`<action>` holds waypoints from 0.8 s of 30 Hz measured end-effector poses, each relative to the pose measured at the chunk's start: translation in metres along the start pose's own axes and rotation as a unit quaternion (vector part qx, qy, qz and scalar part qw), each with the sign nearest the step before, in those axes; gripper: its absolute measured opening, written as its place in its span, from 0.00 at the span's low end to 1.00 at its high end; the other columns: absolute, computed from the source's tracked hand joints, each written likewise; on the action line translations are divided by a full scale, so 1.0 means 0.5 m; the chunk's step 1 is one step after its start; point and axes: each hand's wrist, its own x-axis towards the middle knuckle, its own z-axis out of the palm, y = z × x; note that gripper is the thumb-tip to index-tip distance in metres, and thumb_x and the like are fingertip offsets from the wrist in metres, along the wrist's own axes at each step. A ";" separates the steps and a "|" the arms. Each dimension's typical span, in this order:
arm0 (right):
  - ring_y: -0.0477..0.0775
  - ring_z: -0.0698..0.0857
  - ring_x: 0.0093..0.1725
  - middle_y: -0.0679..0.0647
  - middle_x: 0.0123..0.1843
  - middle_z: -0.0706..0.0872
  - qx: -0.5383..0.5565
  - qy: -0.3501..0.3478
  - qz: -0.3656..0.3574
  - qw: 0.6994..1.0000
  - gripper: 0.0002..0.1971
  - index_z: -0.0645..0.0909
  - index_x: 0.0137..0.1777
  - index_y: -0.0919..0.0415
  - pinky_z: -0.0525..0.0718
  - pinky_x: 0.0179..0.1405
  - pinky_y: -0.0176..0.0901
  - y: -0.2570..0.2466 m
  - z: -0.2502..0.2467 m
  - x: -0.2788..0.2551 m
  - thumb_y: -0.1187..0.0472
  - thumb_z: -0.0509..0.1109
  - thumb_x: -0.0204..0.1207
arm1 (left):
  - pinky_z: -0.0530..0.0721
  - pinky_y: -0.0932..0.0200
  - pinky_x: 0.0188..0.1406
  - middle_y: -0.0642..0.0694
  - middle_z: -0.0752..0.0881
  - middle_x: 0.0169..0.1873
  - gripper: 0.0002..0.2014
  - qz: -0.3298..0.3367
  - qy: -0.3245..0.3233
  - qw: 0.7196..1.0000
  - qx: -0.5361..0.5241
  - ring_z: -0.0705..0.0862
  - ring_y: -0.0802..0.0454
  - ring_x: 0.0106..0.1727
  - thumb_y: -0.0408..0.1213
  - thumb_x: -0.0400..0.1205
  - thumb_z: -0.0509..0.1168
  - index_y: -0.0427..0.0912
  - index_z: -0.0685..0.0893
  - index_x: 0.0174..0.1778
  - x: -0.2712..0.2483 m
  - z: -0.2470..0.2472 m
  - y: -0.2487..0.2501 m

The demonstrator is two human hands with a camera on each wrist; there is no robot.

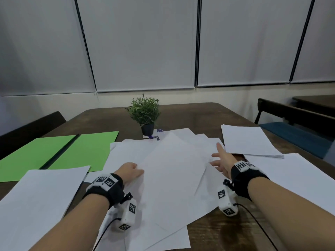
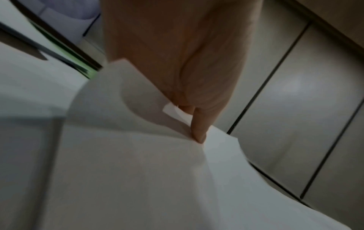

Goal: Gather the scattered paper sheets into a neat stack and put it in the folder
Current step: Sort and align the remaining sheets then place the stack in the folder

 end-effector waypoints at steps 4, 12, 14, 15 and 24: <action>0.57 0.81 0.63 0.56 0.66 0.81 -0.226 0.005 -0.057 0.972 0.42 0.65 0.78 0.61 0.77 0.61 0.44 0.013 0.005 0.010 0.42 0.77 0.70 | 0.75 0.59 0.63 0.49 0.83 0.52 0.08 0.010 -0.034 0.994 0.101 0.80 0.46 0.62 0.47 0.78 0.70 0.47 0.82 0.46 0.014 0.007 -0.001; 0.61 0.87 0.56 0.59 0.54 0.87 -0.203 -0.090 -0.149 0.964 0.25 0.79 0.66 0.59 0.83 0.52 0.41 0.006 0.020 0.010 0.69 0.78 0.69 | 0.75 0.57 0.61 0.48 0.78 0.60 0.40 -0.016 -0.063 0.995 0.075 0.79 0.50 0.59 0.60 0.67 0.76 0.46 0.70 0.69 0.021 -0.004 0.006; 0.66 0.88 0.56 0.69 0.57 0.88 -0.128 -0.130 -0.164 0.969 0.18 0.83 0.59 0.62 0.85 0.58 0.48 -0.009 0.020 -0.001 0.77 0.73 0.71 | 0.77 0.57 0.55 0.49 0.80 0.56 0.36 -0.008 -0.049 0.997 0.065 0.80 0.50 0.55 0.61 0.69 0.74 0.44 0.72 0.65 0.020 -0.002 0.005; 0.66 0.87 0.56 0.72 0.59 0.86 -0.096 -0.143 -0.167 0.971 0.18 0.83 0.58 0.63 0.84 0.63 0.52 -0.015 0.020 0.000 0.79 0.72 0.71 | 0.76 0.58 0.49 0.51 0.80 0.51 0.32 0.004 -0.030 0.998 0.054 0.79 0.50 0.52 0.59 0.70 0.74 0.43 0.73 0.61 0.017 -0.002 0.005; 0.51 0.81 0.58 0.53 0.59 0.83 -0.131 -0.002 -0.228 0.965 0.27 0.76 0.70 0.59 0.78 0.61 0.45 -0.075 0.033 -0.030 0.59 0.79 0.71 | 0.86 0.60 0.43 0.47 0.89 0.46 0.13 0.068 -0.004 0.972 -0.225 0.88 0.52 0.44 0.34 0.77 0.73 0.40 0.83 0.57 -0.010 -0.026 0.006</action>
